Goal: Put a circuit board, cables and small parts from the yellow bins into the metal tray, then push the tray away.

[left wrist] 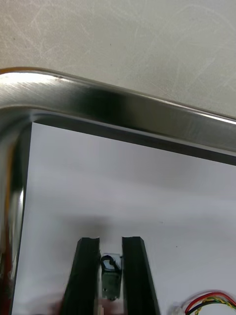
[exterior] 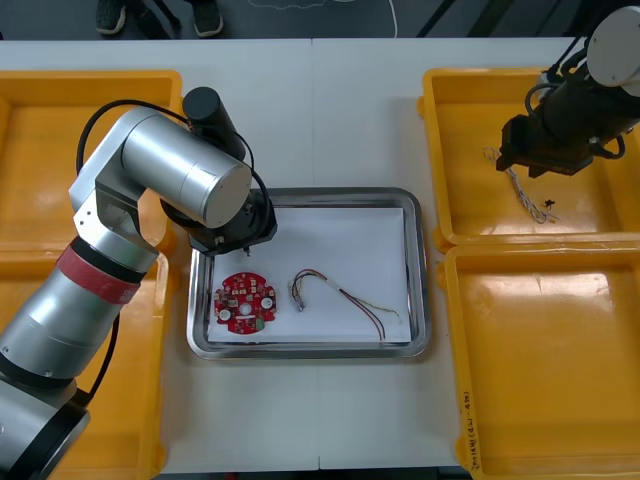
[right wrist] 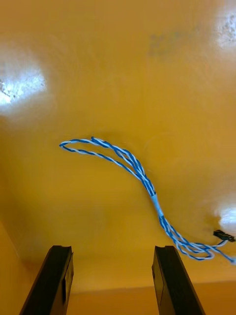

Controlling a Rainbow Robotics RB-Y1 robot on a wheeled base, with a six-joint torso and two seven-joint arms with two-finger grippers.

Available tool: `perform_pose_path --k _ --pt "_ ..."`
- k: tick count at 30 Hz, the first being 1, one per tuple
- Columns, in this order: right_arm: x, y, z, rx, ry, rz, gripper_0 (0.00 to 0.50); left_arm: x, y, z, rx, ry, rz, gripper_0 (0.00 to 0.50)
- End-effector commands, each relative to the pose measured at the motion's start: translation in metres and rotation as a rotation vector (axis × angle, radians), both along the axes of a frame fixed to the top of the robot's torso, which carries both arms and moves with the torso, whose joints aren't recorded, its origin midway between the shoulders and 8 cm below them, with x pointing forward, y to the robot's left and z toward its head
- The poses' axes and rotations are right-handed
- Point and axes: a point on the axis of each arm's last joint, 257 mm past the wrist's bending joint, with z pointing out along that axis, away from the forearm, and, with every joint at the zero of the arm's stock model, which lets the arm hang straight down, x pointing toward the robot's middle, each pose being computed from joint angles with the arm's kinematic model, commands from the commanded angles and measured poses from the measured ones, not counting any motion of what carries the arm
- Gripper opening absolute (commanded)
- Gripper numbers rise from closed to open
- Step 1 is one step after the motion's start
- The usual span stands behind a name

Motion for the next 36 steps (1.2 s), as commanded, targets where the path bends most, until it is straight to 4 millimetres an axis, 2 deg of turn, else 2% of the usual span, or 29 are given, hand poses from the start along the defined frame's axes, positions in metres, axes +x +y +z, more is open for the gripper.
perform_pose_path --k 1,3,4,7,12,20,24,30,36 --pt "0.005 -0.022 0.017 -0.094 -0.046 0.1 0.473 -0.003 -0.016 -0.002 0.022 -0.016 -0.084 0.394" --pt "0.006 -0.023 0.013 -0.111 -0.053 0.138 0.472 -0.004 -0.016 -0.002 0.023 -0.015 -0.084 0.477" --pt "0.006 -0.022 0.01 -0.121 -0.057 0.161 0.472 -0.003 -0.015 -0.002 0.024 -0.016 -0.083 0.497" --pt "0.005 -0.024 0.001 -0.145 -0.06 0.216 0.473 -0.003 -0.015 0.0 0.027 -0.021 -0.083 0.5" --pt "0.001 -0.029 -0.013 -0.169 -0.054 0.26 0.472 -0.005 -0.011 0.018 0.019 -0.037 -0.072 0.5" --pt "0.003 -0.033 -0.026 -0.18 -0.077 0.27 0.472 -0.015 -0.001 0.063 0.005 -0.081 -0.053 0.5" --pt "0.007 -0.035 -0.03 -0.189 -0.097 0.269 0.474 -0.024 0.01 0.084 0.027 -0.088 -0.045 0.5" --pt "0.014 -0.038 -0.04 -0.188 -0.111 0.257 0.471 -0.011 0.016 0.121 0.046 -0.15 -0.073 0.5" --pt "0.016 -0.039 -0.045 -0.194 -0.113 0.257 0.47 -0.006 0.025 0.144 0.034 -0.171 -0.078 0.5"
